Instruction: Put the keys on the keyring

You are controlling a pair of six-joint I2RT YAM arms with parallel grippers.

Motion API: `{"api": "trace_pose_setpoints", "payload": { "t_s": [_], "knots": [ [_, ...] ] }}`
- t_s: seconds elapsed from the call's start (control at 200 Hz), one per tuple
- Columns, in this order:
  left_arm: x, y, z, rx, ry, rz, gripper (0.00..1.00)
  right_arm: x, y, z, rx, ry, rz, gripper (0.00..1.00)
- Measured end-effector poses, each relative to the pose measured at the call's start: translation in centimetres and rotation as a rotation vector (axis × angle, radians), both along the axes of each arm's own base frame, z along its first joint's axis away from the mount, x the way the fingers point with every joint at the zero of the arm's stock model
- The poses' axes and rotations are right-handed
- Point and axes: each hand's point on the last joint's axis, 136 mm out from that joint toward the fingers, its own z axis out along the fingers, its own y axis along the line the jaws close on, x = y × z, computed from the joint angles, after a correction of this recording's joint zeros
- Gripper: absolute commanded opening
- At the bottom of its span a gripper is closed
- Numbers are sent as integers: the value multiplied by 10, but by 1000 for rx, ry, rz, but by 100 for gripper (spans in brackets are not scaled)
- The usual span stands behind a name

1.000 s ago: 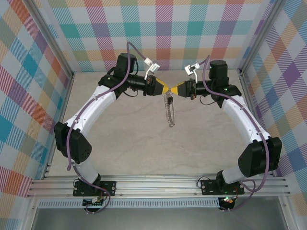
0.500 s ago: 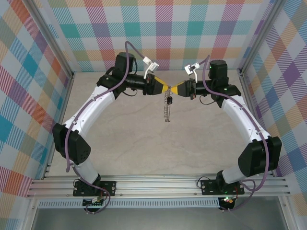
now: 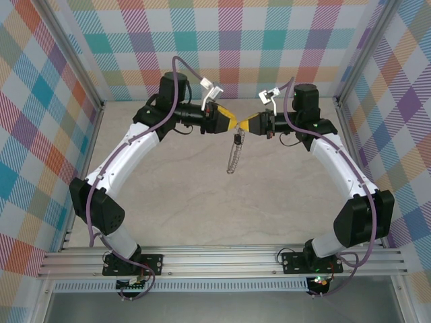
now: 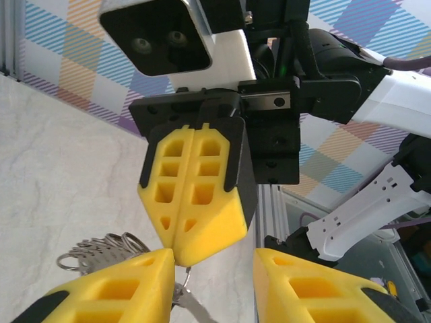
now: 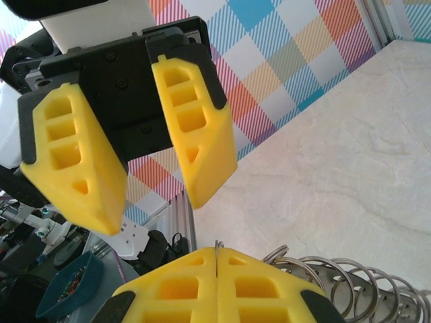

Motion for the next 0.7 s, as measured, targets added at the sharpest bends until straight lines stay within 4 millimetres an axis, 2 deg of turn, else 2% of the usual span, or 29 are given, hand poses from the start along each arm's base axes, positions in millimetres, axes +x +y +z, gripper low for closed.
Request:
{"api": "trace_pose_setpoints", "payload": {
  "t_s": [0.7],
  "knots": [
    [7, -6, -15, 18, 29, 0, 35, 1, 0, 0, 2, -6, 0, 0]
  ]
}}
